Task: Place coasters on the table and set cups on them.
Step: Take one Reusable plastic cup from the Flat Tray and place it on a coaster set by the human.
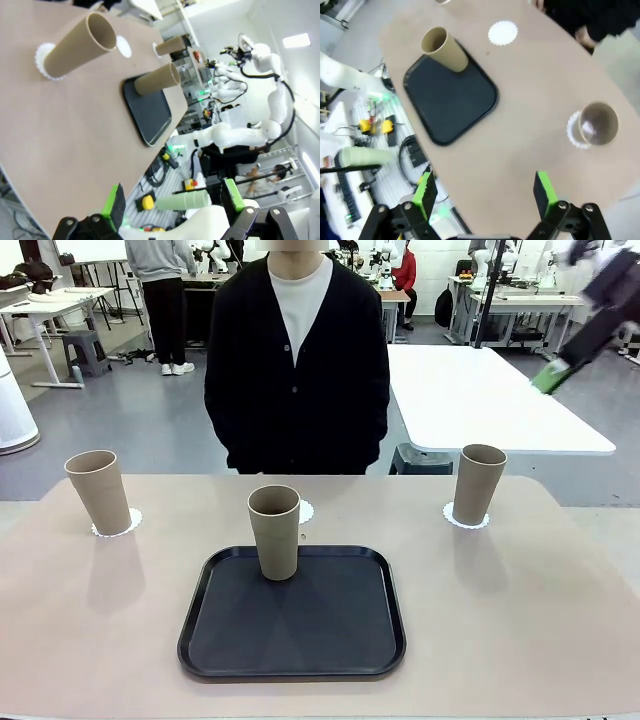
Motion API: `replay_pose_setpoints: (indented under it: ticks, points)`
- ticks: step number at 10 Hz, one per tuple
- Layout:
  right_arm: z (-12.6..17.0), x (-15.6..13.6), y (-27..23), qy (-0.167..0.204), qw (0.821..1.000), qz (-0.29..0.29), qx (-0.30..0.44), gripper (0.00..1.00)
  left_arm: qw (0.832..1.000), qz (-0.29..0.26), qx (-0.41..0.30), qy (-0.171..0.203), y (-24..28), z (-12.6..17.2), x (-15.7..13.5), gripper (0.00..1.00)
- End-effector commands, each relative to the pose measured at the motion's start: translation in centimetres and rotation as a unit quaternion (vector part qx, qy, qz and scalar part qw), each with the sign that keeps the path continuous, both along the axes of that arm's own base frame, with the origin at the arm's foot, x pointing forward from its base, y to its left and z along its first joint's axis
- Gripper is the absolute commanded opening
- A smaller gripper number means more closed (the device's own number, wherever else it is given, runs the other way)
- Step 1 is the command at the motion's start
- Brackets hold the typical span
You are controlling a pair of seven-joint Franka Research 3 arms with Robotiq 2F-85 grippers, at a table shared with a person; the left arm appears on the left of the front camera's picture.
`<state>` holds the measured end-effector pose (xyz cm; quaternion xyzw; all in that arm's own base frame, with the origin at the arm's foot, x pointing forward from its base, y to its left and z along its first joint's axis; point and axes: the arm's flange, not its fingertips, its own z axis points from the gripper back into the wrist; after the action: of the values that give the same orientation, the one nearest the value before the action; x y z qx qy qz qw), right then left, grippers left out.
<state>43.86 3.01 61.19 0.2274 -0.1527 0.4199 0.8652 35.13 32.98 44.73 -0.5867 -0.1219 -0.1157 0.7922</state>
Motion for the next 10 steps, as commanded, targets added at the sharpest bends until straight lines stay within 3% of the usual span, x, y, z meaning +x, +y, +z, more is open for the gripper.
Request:
replay_pose_setpoints:
  ticks: [1,5,8,9,10]
  points:
    - [-3.9,-0.3,3.7,-0.037,0.999,0.009,-0.023,1.00,1.000,0.004,0.002,0.005,0.1,0.2,-0.1,1.00]
    - [-10.2,0.4,11.3,-0.028,0.996,0.078,-0.032,1.00,1.000,0.004,0.002,0.005,0.1,0.2,-0.1,1.00]
    - [-12.2,0.5,12.3,-0.005,0.995,0.094,-0.019,1.00,1.000,0.004,0.002,0.005,0.1,0.2,-0.1,1.00]
    - [-12.3,0.5,12.1,0.014,0.995,0.099,-0.012,1.00,1.000,0.004,0.002,0.005,0.1,0.2,-0.1,1.00]
    - [-12.1,-0.7,11.3,0.082,0.989,0.122,-0.008,1.00,1.000,0.004,0.002,0.005,0.1,0.2,-0.1,1.00]
